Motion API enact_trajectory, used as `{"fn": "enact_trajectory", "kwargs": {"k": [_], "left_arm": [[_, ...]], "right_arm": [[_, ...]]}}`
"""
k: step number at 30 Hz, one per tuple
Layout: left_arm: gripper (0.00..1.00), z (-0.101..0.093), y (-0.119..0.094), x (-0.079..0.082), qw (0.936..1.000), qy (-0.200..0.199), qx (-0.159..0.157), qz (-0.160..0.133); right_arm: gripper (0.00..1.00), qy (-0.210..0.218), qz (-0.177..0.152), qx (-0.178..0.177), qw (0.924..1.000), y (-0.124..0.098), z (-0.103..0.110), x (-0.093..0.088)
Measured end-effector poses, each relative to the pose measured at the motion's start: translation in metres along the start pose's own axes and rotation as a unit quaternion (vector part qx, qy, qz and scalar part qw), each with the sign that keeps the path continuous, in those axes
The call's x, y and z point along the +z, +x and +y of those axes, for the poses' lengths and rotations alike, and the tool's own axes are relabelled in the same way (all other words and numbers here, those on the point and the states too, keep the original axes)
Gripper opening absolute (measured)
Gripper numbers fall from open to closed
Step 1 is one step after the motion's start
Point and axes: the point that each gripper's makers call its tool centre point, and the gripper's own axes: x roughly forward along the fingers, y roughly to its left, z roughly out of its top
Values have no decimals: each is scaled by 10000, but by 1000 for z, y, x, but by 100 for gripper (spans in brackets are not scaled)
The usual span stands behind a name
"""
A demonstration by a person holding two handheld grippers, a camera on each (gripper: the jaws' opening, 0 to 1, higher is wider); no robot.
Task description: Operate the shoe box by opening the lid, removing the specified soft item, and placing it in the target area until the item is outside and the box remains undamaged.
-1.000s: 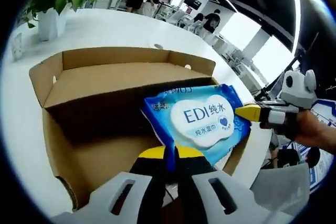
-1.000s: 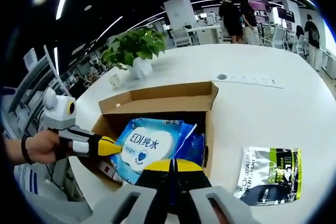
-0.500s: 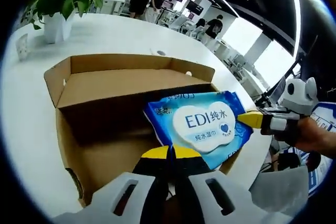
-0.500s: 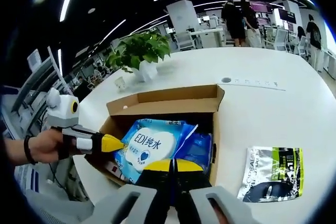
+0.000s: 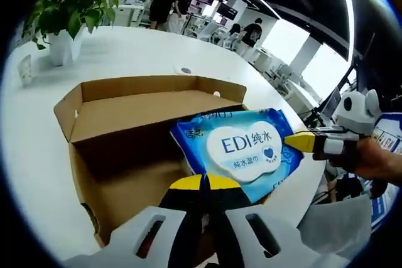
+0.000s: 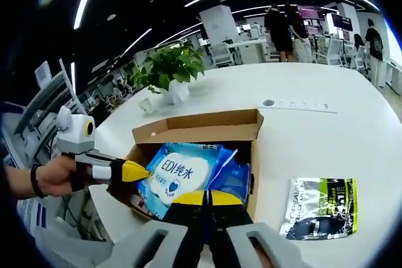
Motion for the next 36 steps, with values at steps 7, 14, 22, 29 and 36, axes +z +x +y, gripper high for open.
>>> {"fn": "enact_trajectory", "kwargs": {"k": [7, 14, 22, 29, 36], "left_arm": [[0, -13, -2, 11, 9999, 121, -51, -109], [0, -30, 5, 18, 9994, 277, -109, -172], [0, -55, 15, 23, 9986, 445, -230, -179], [0, -74, 30, 24, 9976, 590, -339, -126], [0, -97, 43, 26, 9965, 707, -430, -87]], "right_arm": [[0, 26, -144, -23, 9999, -14, -2, 6], [0, 98, -240, -96, 9996, -28, -9, 7], [0, 214, -374, -255, 9987, -50, -27, 4], [0, 371, -463, -394, 9975, -67, -46, -2], [0, 511, -541, -487, 9960, -82, -65, -6]]}}
